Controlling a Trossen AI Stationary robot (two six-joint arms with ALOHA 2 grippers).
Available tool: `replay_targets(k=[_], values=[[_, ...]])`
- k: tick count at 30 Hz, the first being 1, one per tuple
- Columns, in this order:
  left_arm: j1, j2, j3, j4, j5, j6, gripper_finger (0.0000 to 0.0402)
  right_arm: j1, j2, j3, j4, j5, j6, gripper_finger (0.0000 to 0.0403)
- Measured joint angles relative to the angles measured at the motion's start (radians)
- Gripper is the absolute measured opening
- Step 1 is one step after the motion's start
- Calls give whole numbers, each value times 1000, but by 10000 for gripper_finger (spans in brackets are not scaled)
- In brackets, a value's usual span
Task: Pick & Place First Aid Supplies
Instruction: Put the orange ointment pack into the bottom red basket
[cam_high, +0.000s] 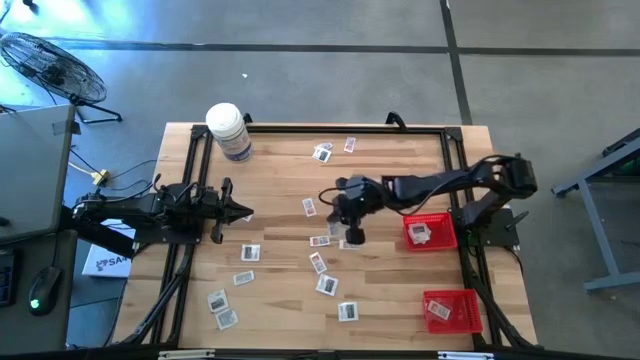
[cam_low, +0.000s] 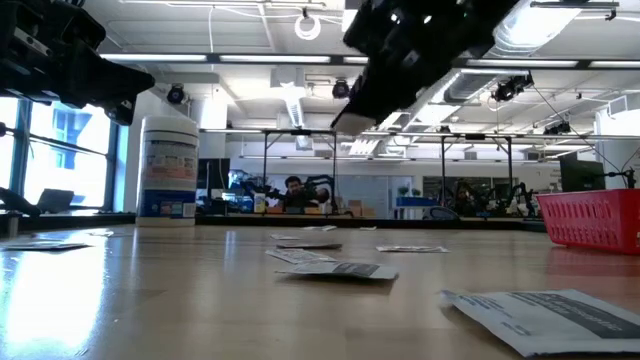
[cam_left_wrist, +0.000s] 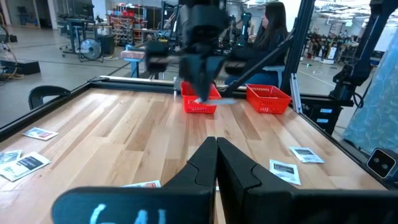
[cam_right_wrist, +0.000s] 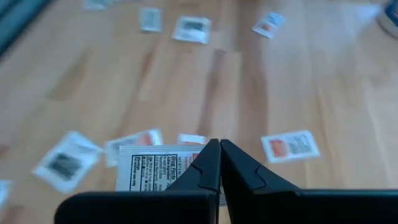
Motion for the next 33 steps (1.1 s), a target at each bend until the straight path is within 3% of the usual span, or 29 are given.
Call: replay_targets(k=[4,9,17,25,33], values=[[0,0,0,0,0,0,0,70,-57,1,-50,-21,0,1],[0,0,0,0,0,0,0,185,-109,1,-253,-33,70,1],[0,0,0,0,0,0,0,449,-188,2,-572,-83,477,0],[0,0,0,0,0,0,0,725,-192,2,-762,55,904,0],[0,0,0,0,0,0,0,937,-190,2,-860,257,1170,0]])
